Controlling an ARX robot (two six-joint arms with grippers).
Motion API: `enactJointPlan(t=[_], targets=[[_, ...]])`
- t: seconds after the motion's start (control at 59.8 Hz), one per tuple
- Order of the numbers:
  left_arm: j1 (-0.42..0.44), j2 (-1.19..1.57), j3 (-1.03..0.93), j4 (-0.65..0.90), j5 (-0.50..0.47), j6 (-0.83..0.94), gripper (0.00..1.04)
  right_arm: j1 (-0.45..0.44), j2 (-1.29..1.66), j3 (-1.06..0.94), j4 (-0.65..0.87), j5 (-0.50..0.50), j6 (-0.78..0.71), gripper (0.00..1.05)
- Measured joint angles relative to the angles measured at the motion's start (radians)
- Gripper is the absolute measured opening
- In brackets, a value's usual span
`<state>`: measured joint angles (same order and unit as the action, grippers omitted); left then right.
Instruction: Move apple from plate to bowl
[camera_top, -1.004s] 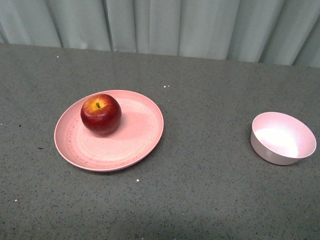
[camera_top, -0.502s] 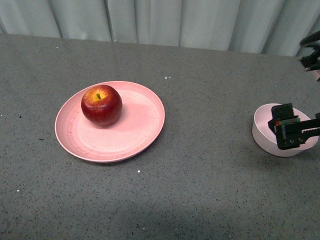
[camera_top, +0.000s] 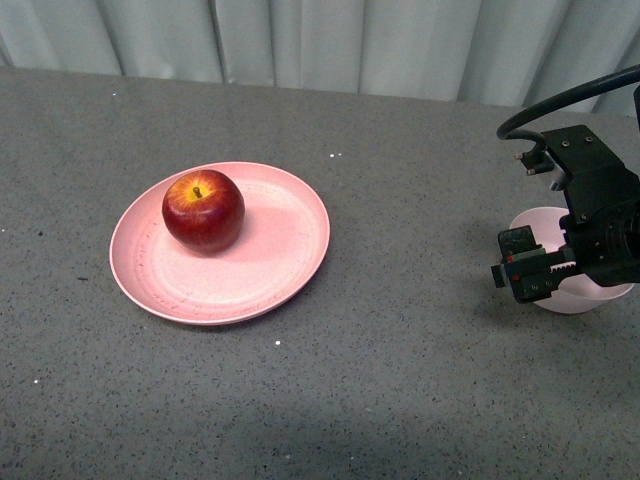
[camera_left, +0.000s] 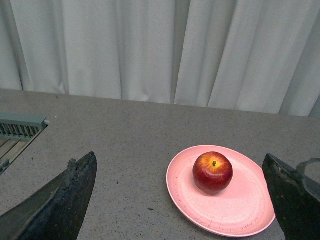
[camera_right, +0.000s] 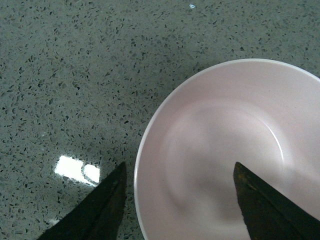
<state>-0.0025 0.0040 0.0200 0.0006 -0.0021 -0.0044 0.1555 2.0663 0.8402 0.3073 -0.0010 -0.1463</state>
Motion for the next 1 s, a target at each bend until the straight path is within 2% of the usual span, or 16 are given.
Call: enactJointPlan(t=[0.117, 0.402, 0.602, 0.904, 1.004], targets=[[0.0, 0.0, 0.0, 0.0, 0.0, 0.0, 0.98, 0.005, 0.004, 0.003, -0.004, 0.0, -0.011, 0.39], [0.0, 0.0, 0.0, 0.0, 0.0, 0.0, 0.98, 0.006, 0.004, 0.003, 0.002, 0.01, -0.039, 0.01], [0.0, 0.0, 0.0, 0.0, 0.0, 0.0, 0.98, 0.057, -0.042, 0.002, -0.008, -0.04, -0.053, 0.01], [0.0, 0.0, 0.0, 0.0, 0.0, 0.0, 0.98, 0.253, -0.055, 0.069, -0.043, -0.069, -0.013, 0.01], [0.0, 0.0, 0.0, 0.0, 0.0, 0.0, 0.98, 0.282, -0.03, 0.094, -0.048, -0.072, 0.003, 0.01]])
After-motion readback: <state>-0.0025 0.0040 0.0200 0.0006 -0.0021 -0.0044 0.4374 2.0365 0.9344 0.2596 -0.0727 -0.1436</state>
